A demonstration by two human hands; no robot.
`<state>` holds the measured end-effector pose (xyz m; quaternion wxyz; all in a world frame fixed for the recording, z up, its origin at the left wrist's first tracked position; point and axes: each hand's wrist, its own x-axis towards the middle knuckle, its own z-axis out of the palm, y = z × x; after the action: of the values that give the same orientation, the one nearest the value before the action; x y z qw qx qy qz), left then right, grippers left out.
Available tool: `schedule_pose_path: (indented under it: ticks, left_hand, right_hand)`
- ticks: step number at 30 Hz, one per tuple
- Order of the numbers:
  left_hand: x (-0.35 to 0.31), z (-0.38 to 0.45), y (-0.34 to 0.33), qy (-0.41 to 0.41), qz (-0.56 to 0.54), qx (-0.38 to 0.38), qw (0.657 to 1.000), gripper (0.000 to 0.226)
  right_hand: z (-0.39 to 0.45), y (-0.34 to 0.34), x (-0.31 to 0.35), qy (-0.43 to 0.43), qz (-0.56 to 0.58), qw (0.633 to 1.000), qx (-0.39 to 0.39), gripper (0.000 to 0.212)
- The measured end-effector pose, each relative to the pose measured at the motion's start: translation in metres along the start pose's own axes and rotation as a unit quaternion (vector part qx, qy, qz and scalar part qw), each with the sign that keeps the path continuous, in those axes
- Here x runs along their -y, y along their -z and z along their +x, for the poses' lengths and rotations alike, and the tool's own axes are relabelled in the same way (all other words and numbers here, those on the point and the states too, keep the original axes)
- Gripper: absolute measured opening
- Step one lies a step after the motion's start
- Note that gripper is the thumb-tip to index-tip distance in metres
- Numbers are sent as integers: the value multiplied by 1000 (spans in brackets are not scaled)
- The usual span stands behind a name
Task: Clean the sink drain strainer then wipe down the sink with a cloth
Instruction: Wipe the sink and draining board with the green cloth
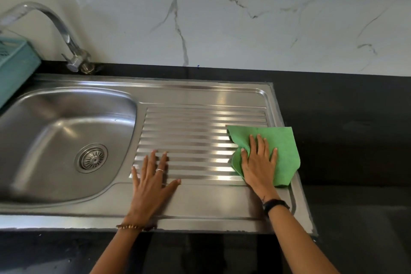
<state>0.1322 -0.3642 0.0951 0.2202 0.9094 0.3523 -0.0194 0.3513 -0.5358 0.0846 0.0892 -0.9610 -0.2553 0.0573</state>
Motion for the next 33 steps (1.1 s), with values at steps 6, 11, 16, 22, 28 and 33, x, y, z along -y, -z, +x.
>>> schedule_pose_path:
  ticks: [6, 11, 16, 22, 28, 33]
  left_hand:
    - [36, -16, 8, 91, -31, -26, 995, 95]
    - [50, -22, 13, 77, -64, -61, 993, 97]
    - [55, -25, 19, 50, -116, -63, 990, 113]
    - [61, -29, 23, 71, -114, -59, 989, 122]
    - [35, -26, 15, 43, -54, -27, 997, 125]
    - [-14, -19, -5, -39, 1, 46, 998, 107]
  right_hand:
    - [5, -6, 50, 32, 26, 999, -4, 53]
    - [-5, -30, 150, 130, 29, 991, 27, 55]
    - [-17, -49, 240, 234, 24, 970, 67, 57]
    - [-39, -58, 259, 363, -23, 927, 91, 58]
    - [-45, -44, 187, 309, 24, 948, 71, 57]
    - [-35, -23, 84, 194, 18, 980, 46, 53]
